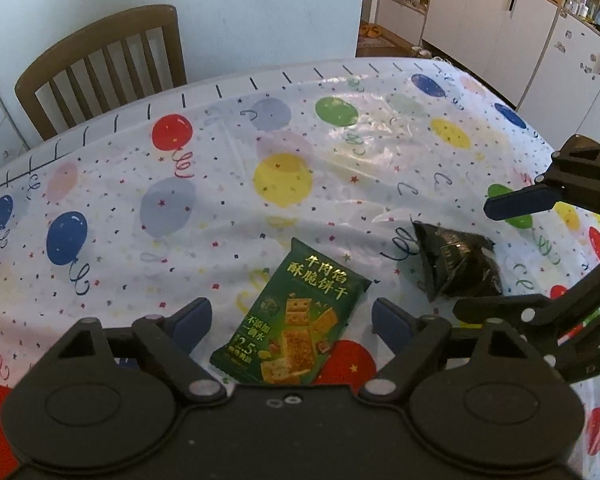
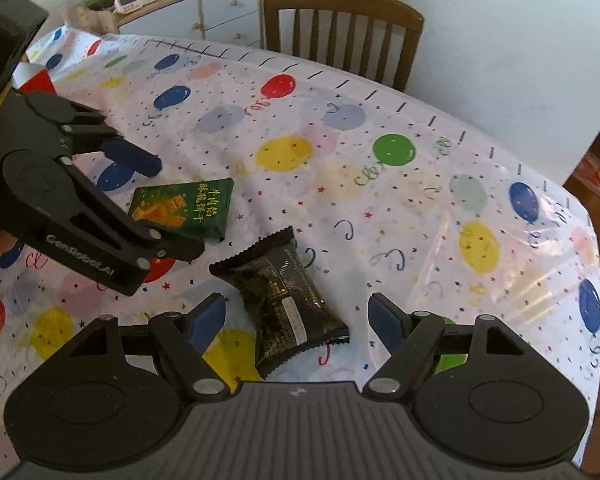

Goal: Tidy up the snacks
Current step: 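Grasp the green cracker packet with the left gripper while the right grasps the dark pastry, then carry the green cracker packet and dark pastry over the box with both grippers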

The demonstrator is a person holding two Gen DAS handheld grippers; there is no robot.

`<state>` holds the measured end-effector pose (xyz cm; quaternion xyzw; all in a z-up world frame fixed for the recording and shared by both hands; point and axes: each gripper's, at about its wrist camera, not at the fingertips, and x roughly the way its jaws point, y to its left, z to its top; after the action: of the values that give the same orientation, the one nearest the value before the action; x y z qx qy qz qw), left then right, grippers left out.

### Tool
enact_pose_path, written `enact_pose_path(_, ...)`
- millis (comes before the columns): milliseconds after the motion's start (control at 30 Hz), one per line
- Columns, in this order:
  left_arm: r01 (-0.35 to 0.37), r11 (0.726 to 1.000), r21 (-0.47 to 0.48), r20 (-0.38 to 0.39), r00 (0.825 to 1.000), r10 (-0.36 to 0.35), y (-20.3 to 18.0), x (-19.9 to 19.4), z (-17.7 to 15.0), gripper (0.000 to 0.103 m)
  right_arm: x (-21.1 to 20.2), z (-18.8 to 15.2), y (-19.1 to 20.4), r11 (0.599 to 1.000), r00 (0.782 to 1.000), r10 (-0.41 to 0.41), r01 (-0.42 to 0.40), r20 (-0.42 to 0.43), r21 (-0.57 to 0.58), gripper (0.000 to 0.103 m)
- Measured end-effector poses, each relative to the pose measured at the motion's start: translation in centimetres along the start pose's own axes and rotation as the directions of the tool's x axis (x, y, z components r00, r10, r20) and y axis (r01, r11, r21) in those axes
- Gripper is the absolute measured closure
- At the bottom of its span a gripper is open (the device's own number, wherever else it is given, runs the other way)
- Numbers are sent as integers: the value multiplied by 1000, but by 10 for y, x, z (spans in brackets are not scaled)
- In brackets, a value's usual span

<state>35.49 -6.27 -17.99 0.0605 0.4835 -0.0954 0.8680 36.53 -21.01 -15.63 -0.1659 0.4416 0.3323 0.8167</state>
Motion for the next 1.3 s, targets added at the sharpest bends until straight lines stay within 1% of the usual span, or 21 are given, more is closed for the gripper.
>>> enact_pose_path(100, -1, 1000, 7, 8, 1000, 1, 1, 3, 0, 17, 4, 1, 3, 1000, 1000, 14, -14, 5, -10, 25)
enact_pose_path(167, 3, 1000, 6, 11, 1000, -3, 1, 3, 1, 19, 6, 2, 5, 1000, 1000, 21, -21, 9, -18, 28)
enact_pose_path(200, 4, 1000, 8, 13, 1000, -4, 1, 2, 1, 23, 7, 2, 5, 1000, 1000, 22, -22, 7, -21, 34)
enact_pose_path(233, 4, 1000, 10, 16, 1000, -5, 1, 2, 1, 25, 8, 3, 6, 1000, 1000, 23, -23, 4, -19, 36)
enact_pose_path(267, 5, 1000, 11, 19, 1000, -5, 0, 0, 1, 30, 9, 3, 6, 1000, 1000, 24, -24, 5, -17, 37)
enact_pose_path(300, 6, 1000, 11, 21, 1000, -6, -1, 0, 1, 34, 9, 2, 6, 1000, 1000, 23, -23, 6, -15, 40)
enact_pose_path(333, 8, 1000, 11, 22, 1000, -8, -1, -1, 1, 36, 9, 2, 7, 1000, 1000, 20, -20, 6, -15, 43)
enact_pose_path(400, 6, 1000, 12, 26, 1000, -7, -2, -3, 0, 45, 9, 1, 8, 1000, 1000, 6, -6, 8, -16, 47)
enact_pose_path(433, 4, 1000, 12, 26, 1000, -5, -3, -3, 0, 46, 8, 0, 8, 1000, 1000, -3, 3, 8, -13, 51)
enact_pose_path(500, 2, 1000, 5, 25, 1000, -2, -4, -5, -1, 52, 7, 0, 8, 1000, 1000, -15, 15, 8, -1, 53)
enact_pose_path(600, 10, 1000, -23, 22, 1000, -9, -4, -7, -2, 56, 5, -2, 11, 999, 999, -35, 35, 8, 20, 56)
enact_pose_path(667, 20, 999, -44, 17, 1000, -19, -3, -9, -4, 56, 3, -3, 15, 998, 998, -58, 58, 7, 29, 61)
enact_pose_path(733, 15, 998, -59, 12, 1000, -15, -5, -11, -6, 56, 1, -4, 18, 996, 998, -70, 70, 4, 50, 64)
enact_pose_path(800, 9, 997, -74, 8, 1000, -8, -6, -14, -10, 56, -2, -6, 20, 995, 998, -65, 64, 1, 74, 64)
enact_pose_path(1033, 1, 993, -121, 17, 1000, 1, -11, -33, -22, 56, -21, -11, 34, 992, 998, -70, 69, 5, 106, 65)
enact_pose_path(1300, -14, 984, -177, 58, 998, 24, -11, -74, -36, 56, -57, -10, 56, 990, 998, -56, 50, 42, 129, 65)
